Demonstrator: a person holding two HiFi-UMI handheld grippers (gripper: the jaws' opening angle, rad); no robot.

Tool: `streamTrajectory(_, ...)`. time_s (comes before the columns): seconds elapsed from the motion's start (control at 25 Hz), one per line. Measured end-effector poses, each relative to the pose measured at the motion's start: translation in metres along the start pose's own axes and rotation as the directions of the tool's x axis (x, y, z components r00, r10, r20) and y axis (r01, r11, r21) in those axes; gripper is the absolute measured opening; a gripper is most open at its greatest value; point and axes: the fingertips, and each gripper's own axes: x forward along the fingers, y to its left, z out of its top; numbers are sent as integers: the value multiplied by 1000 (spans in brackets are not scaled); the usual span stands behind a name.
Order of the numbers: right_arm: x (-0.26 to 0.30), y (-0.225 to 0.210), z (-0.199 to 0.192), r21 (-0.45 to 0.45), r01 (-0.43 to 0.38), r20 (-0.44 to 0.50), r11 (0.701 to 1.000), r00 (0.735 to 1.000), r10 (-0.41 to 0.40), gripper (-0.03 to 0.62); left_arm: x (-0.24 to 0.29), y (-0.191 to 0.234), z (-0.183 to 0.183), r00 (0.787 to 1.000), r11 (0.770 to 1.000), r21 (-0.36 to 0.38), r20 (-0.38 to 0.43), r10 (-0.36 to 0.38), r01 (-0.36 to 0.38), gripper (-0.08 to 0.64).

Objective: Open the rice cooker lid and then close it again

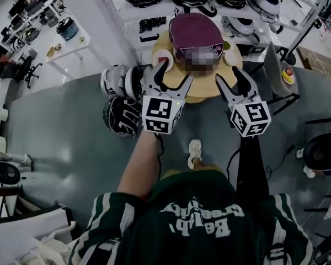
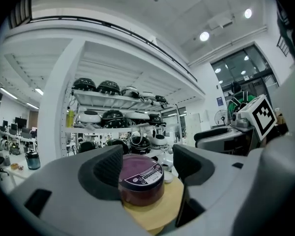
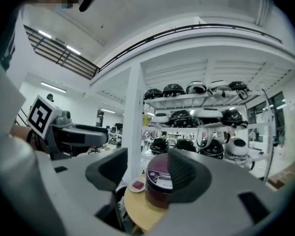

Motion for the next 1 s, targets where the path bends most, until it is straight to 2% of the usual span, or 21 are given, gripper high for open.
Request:
streamTrajectory(0.08, 22, -13, -3, -15, -30, -17, 999, 999, 29, 243, 25, 5, -1, 1000, 1000, 9, -8, -7, 7, 308)
streamTrajectory(0.48, 115, -71, -42, 7, -156, -106, 988, 982, 156, 252, 124, 36, -30, 998, 1000, -6, -54, 26, -27, 308)
streamTrajectory(1.0, 185, -83, -102, 72, -251, -244, 965, 934, 261, 259, 167, 64, -50, 994, 997, -35, -90, 61, -64, 308)
